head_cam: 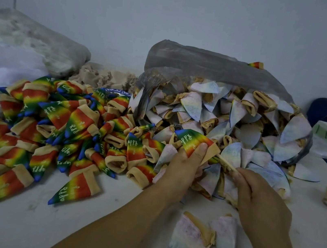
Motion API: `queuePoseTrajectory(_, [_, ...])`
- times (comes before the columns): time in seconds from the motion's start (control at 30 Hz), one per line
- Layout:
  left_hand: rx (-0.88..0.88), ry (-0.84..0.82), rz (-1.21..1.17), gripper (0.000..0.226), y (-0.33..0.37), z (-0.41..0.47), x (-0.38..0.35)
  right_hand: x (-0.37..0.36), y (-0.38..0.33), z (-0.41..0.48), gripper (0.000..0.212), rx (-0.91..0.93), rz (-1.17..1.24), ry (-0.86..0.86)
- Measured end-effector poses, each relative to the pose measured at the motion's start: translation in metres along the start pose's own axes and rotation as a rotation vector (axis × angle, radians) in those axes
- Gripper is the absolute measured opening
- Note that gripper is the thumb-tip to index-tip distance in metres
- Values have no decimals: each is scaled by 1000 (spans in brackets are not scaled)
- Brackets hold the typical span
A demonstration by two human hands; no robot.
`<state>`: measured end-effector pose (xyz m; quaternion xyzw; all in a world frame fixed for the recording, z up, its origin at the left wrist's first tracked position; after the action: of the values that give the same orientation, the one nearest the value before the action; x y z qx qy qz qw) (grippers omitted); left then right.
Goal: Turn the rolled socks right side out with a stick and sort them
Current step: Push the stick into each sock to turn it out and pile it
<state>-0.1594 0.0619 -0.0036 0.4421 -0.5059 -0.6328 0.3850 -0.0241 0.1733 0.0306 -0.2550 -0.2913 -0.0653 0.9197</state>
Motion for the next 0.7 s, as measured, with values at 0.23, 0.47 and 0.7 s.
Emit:
queuePoseTrajectory(0.23, [39, 6, -109, 44, 3, 0, 8, -6, -2, 4, 24, 25, 59, -51])
queuePoseTrajectory(0.47, [73, -34, -252, 29, 9, -5, 6, -4, 0, 10, 23, 93, 13, -72])
queuePoseTrajectory(0.7, [27, -111, -35, 39, 7, -15, -1, -6, -7, 3, 24, 65, 40, -58])
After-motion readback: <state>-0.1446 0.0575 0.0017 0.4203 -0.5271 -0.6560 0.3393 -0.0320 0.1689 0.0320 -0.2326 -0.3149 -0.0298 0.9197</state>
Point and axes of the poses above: each hand's wrist, its own z-axis towards the middle knuckle, its own x-axis out of the back of the hand, y = z × x, the point moved 6 cm from there along z, towards the middle knuckle, and after that the axes turned 12 degrees about y, right-handed, at the moved point
